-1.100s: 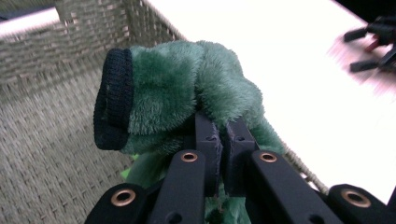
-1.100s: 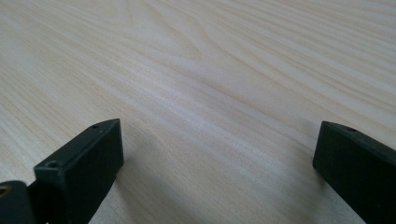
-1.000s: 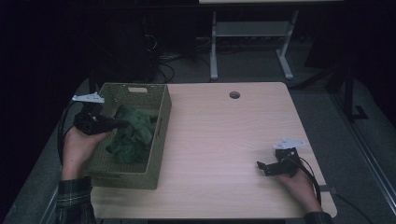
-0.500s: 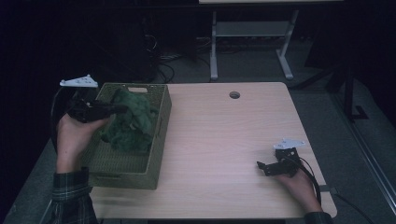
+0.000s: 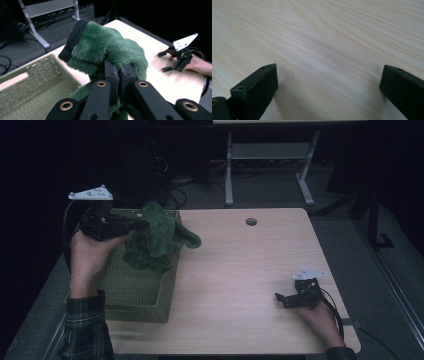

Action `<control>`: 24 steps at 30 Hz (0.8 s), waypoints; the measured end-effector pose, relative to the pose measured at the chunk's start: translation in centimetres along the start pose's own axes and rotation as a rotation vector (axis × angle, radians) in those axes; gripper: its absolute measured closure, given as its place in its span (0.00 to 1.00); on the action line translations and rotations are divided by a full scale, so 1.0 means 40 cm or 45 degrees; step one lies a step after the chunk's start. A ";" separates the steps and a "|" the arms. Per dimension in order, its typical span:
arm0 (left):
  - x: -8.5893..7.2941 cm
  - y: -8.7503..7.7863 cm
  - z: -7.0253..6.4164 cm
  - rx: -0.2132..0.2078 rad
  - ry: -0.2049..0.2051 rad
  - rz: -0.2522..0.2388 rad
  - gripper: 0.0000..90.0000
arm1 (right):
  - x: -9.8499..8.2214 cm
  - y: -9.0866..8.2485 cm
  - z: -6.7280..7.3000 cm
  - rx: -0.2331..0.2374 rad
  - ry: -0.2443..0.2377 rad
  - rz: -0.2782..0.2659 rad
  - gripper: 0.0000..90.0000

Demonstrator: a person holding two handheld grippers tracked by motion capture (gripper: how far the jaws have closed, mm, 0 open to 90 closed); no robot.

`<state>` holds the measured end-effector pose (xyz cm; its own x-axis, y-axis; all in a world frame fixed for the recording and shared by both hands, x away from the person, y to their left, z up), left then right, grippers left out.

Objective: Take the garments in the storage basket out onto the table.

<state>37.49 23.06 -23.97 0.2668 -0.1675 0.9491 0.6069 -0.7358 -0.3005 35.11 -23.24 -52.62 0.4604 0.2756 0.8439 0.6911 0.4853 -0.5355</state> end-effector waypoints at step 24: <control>0.051 0.236 -0.187 -0.236 0.067 -0.010 0.96 | 0.000 -0.001 0.001 0.000 0.005 0.003 0.02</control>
<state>38.18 10.87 -24.14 0.2205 -0.1916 0.9564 0.4594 -0.8445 -0.2751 35.07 -23.22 -52.62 0.4645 0.2733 0.8423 0.6900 0.4845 -0.5378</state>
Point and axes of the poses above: each handheld gripper's, and its own axes: y roughly forward along the jaws, x roughly out of its top, z roughly to its left, the point moved 6 cm from there along y, roughly forward along the jaws, and after that the axes turned 13 degrees about -z, right-handed, at the moved point
